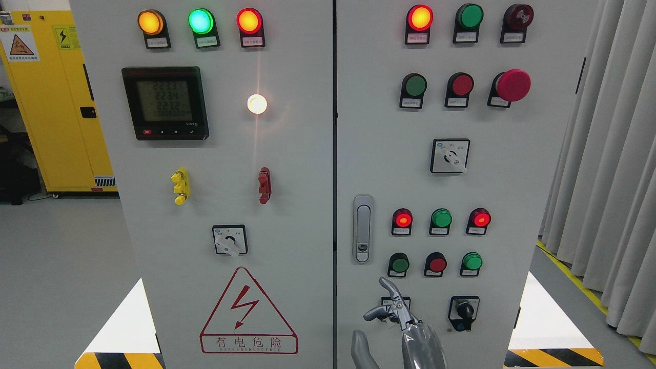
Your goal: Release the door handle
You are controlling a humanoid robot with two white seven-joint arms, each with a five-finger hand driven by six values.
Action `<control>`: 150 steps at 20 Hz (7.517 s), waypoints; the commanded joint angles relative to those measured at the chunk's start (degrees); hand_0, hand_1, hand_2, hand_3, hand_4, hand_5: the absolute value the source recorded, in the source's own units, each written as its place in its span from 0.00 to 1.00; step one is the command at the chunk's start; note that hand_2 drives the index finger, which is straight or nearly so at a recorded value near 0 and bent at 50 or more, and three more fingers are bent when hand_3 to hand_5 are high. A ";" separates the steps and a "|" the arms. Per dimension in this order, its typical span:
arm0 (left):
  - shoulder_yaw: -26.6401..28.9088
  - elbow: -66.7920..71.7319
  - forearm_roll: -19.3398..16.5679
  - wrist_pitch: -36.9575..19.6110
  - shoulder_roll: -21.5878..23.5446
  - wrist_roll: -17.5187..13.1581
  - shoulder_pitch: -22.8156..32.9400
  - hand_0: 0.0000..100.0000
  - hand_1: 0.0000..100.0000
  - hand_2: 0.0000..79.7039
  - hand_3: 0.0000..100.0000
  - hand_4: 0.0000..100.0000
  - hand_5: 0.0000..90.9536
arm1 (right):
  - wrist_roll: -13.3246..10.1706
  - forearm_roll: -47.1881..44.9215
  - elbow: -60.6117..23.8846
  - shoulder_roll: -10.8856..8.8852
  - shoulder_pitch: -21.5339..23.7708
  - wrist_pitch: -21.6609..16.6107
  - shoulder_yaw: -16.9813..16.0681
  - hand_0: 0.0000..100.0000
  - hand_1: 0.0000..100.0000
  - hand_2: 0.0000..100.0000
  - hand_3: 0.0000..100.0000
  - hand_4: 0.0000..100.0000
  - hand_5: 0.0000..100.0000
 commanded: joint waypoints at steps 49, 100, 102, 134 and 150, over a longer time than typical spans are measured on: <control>0.01 0.00 0.00 0.05 0.00 0.03 0.00 0.12 0.56 0.00 0.00 0.00 0.00 | -2.60 27.00 14.15 0.16 -11.66 8.07 1.51 0.63 0.41 0.04 1.00 1.00 1.00; 0.01 0.00 0.00 0.05 0.00 0.03 0.00 0.12 0.56 0.00 0.00 0.00 0.00 | -0.31 26.92 14.23 0.43 -11.14 8.86 1.25 0.65 0.42 0.09 1.00 1.00 1.00; 0.01 0.00 0.00 0.05 0.00 0.03 0.00 0.12 0.56 0.00 0.00 0.00 0.00 | 0.65 26.92 14.23 0.43 -11.05 8.86 1.25 0.65 0.42 0.09 1.00 1.00 1.00; 0.01 0.00 0.00 0.05 0.00 0.03 0.00 0.12 0.56 0.00 0.00 0.00 0.00 | 0.22 26.74 12.04 0.16 -10.26 8.60 1.69 0.65 0.42 0.08 1.00 1.00 1.00; 0.01 0.00 0.00 0.05 0.00 0.03 0.00 0.12 0.56 0.00 0.00 0.00 0.00 | -0.48 26.65 8.52 0.08 -8.85 8.33 1.86 0.67 0.42 0.10 1.00 1.00 1.00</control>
